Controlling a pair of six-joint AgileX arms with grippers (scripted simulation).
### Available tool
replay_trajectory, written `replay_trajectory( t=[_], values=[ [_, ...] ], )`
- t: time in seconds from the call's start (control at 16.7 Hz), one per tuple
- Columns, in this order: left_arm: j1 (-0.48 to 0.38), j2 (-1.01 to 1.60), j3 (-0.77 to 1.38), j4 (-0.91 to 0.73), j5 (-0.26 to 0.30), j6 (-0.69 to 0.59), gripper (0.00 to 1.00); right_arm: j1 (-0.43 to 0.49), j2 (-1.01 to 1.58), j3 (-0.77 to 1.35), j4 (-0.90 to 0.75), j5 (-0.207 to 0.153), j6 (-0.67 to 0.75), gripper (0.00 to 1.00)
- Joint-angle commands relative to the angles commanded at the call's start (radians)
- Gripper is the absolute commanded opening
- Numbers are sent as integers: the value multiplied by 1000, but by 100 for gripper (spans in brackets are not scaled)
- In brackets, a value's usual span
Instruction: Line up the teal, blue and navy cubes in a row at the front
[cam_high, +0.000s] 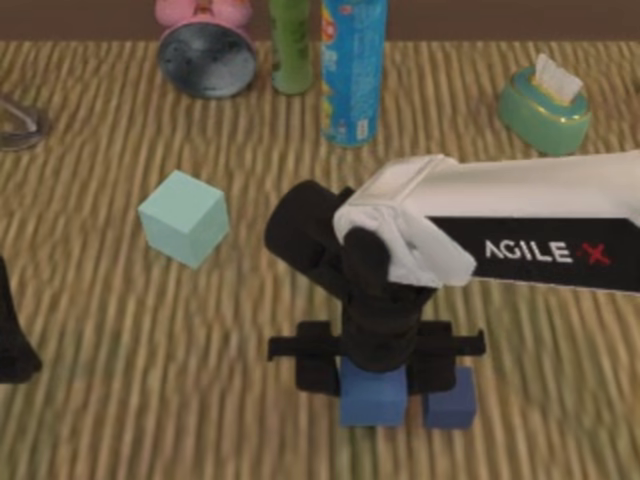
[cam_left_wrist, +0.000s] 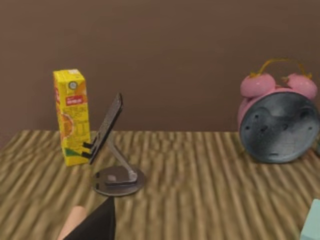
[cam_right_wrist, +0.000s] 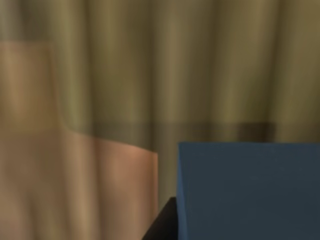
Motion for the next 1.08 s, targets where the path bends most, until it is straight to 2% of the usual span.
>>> replay_trajectory(
  t=[0.12, 0.9, 1.08],
  values=[
    [0, 0, 0, 0, 0, 0, 100, 0, 0, 0, 0, 0, 0, 0],
    [0, 0, 0, 0, 0, 0, 100, 0, 0, 0, 0, 0, 0, 98],
    [0, 0, 0, 0, 0, 0, 100, 0, 0, 0, 0, 0, 0, 100]
  ],
)
